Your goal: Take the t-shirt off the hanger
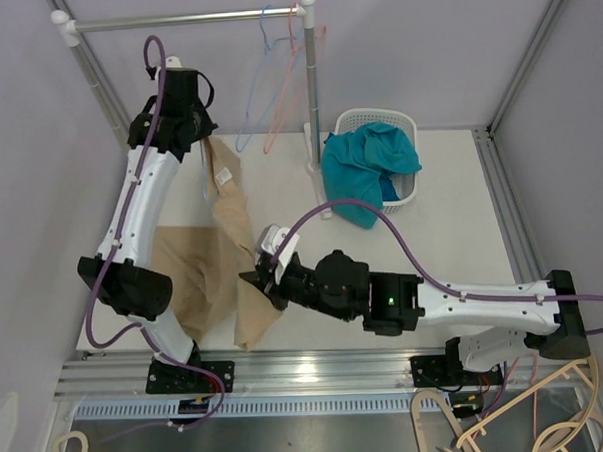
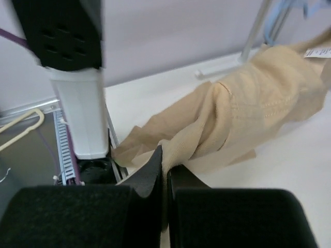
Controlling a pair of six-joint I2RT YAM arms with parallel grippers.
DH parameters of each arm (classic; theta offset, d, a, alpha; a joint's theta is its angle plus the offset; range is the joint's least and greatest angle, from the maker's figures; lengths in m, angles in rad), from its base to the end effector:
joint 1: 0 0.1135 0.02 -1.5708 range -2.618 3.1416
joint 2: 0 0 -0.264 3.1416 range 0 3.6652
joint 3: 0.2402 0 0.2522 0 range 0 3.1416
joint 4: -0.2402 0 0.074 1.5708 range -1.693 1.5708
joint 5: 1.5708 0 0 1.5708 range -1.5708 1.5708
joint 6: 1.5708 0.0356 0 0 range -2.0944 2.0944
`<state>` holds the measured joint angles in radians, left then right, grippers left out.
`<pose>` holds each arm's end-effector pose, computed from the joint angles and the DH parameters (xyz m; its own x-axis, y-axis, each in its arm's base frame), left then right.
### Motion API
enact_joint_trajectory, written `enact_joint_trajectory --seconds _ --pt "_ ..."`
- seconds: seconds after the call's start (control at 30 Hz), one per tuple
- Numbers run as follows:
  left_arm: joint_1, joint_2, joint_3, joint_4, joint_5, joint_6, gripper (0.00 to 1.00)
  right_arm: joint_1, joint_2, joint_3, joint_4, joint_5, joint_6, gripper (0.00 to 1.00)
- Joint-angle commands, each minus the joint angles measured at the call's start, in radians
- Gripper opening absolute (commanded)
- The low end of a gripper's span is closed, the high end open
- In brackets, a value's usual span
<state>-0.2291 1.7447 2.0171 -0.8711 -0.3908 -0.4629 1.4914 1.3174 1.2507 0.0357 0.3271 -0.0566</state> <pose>0.3671 -0.0717 0.4370 -0.4480 -0.3195 -0.8350 -0.3314 0.9268 -0.1768 0.0360 0.3080 0.4093 0.0495 -0.0532 -0.9974 -0.9172 0.3929 -0.0665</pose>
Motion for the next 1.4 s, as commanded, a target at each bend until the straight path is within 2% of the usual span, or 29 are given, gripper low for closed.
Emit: enact_joint_trajectory --seconds 0.0,0.03,0.1,0.13,0.2,0.23,0.37,0.47,0.6,0.67,0.77,0.8,0.83,0.9,1.0,1.03,1.23,1.37 --pt "-0.025 -0.152 0.123 -0.028 0.143 -0.043 0.01 -0.104 0.023 -0.048 0.055 -0.097 0.107 0.00" --pt "-0.042 -0.195 0.079 -0.054 0.191 -0.045 0.01 -0.124 0.031 -0.050 0.059 -0.105 0.115 0.00" --pt "-0.101 -0.310 -0.137 -0.002 0.187 -0.011 0.01 -0.184 0.057 -0.048 0.066 -0.121 0.133 0.00" --pt "-0.110 -0.439 -0.196 0.068 0.196 -0.005 0.01 -0.201 0.066 -0.047 0.073 -0.128 0.139 0.00" --pt "-0.111 -0.558 -0.291 0.110 0.245 0.013 0.01 -0.243 0.094 -0.039 0.075 -0.141 0.156 0.00" --pt "-0.111 -0.656 -0.390 0.113 0.301 0.027 0.01 -0.281 0.101 -0.028 0.070 -0.148 0.176 0.00" --pt "-0.111 -0.836 -0.498 0.029 0.456 0.101 0.01 -0.364 0.141 0.007 0.038 -0.126 0.227 0.00" --pt "-0.111 -0.956 -0.527 -0.021 0.434 0.127 0.01 -0.384 0.132 0.033 -0.008 -0.051 0.221 0.00" --pt "-0.110 -0.990 -0.505 -0.080 0.305 0.177 0.01 -0.402 0.066 0.084 -0.082 0.073 0.199 0.00" --pt "-0.110 -0.996 -0.526 -0.069 0.300 0.175 0.01 -0.431 0.017 0.128 -0.112 0.107 0.152 0.00" --pt "-0.105 -1.028 -0.583 -0.014 0.354 0.127 0.01 -0.476 -0.039 0.226 -0.071 0.113 0.089 0.00" --pt "-0.105 -1.040 -0.631 0.012 0.359 0.118 0.01 -0.494 -0.049 0.268 -0.039 0.106 0.017 0.00" --pt "-0.104 -1.060 -0.644 0.050 0.356 0.112 0.01 -0.499 -0.056 0.280 0.089 0.105 -0.035 0.00" --pt "-0.099 -1.062 -0.659 0.066 0.354 0.109 0.01 -0.517 -0.043 0.321 0.194 0.116 -0.174 0.00" --pt "-0.090 -1.045 -0.661 0.063 0.371 0.110 0.01 -0.542 0.022 0.466 0.314 0.113 -0.273 0.00" --pt "-0.088 -1.042 -0.666 0.063 0.380 0.109 0.01 -0.556 0.034 0.504 0.407 0.087 -0.331 0.00" --pt "-0.076 -1.042 -0.675 0.070 0.383 0.109 0.01 -0.573 0.089 0.619 0.723 -0.026 -0.420 0.00" --pt "-0.070 -1.042 -0.672 0.072 0.379 0.115 0.01 -0.568 0.037 0.638 0.779 -0.124 -0.378 0.00"
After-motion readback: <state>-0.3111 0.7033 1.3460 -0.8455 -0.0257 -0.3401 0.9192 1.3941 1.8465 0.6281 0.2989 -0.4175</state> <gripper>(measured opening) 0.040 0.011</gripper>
